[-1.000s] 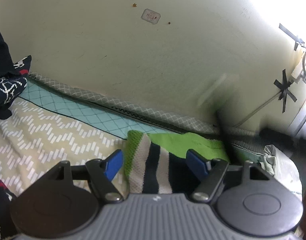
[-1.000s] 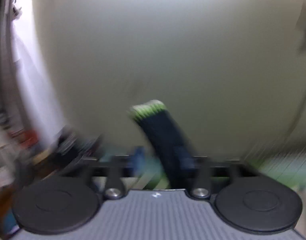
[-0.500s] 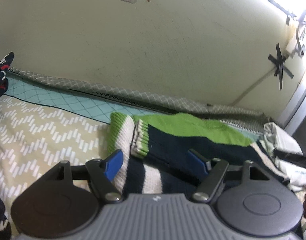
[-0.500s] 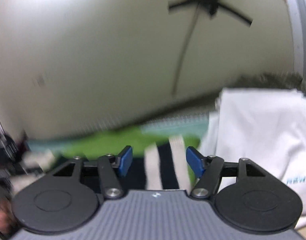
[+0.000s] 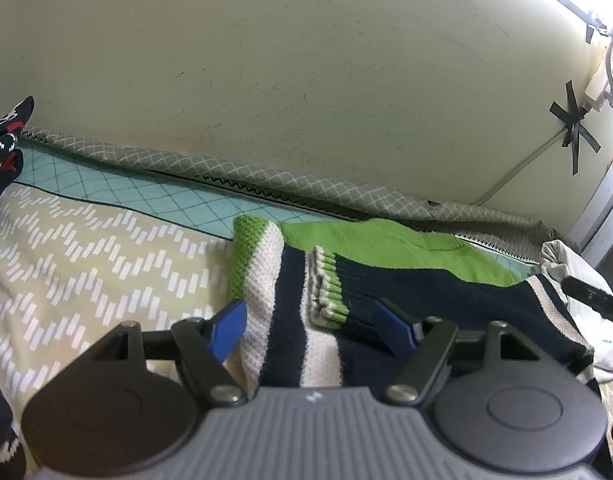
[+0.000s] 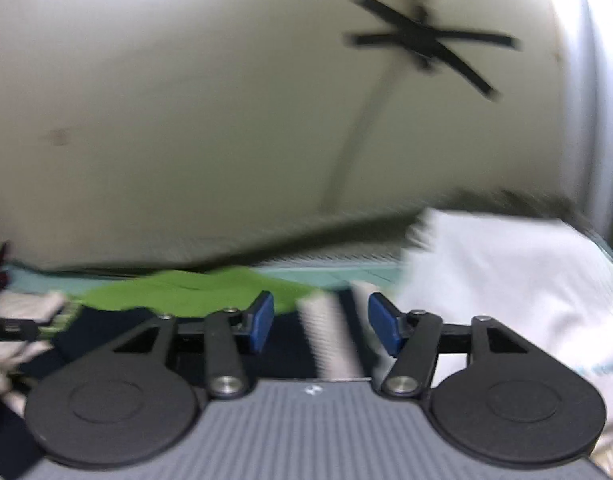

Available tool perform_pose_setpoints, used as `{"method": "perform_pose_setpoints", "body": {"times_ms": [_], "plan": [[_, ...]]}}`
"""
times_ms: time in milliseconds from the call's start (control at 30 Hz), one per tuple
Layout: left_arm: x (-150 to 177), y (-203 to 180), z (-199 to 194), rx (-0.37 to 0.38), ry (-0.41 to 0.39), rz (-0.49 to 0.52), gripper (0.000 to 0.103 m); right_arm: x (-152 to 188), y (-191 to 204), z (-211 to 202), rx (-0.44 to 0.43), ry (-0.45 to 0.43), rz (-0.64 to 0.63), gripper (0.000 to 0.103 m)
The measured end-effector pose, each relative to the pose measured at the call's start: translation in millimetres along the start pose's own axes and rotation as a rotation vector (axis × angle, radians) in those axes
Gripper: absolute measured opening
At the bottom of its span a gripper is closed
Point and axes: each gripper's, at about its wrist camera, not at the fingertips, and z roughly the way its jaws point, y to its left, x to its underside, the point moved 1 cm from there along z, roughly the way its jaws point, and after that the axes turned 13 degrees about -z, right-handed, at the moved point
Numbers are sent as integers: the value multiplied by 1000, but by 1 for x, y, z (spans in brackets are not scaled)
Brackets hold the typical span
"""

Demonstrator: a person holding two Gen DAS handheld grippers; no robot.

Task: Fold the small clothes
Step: 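Lower the cuff onto the sweater body and open the right gripper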

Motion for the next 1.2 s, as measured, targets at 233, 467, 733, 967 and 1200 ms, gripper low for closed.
{"method": "perform_pose_setpoints", "body": {"times_ms": [233, 467, 733, 967, 1200], "plan": [[-6, 5, -8, 11, -22, -24, 71, -18, 105, 14, -353, 23, -238, 52], [-12, 11, -16, 15, -42, -54, 71, -11, 174, 60, -435, 124, -385, 47], [-19, 18, -22, 19, -67, -98, 71, -35, 148, 37, -411, -21, -273, 0], [-21, 23, -24, 22, -73, -114, 71, -16, 151, 42, -657, 160, -257, 20], [-11, 5, -19, 51, -48, -43, 71, -51, 29, 36, -381, 32, 94, 21]]}}
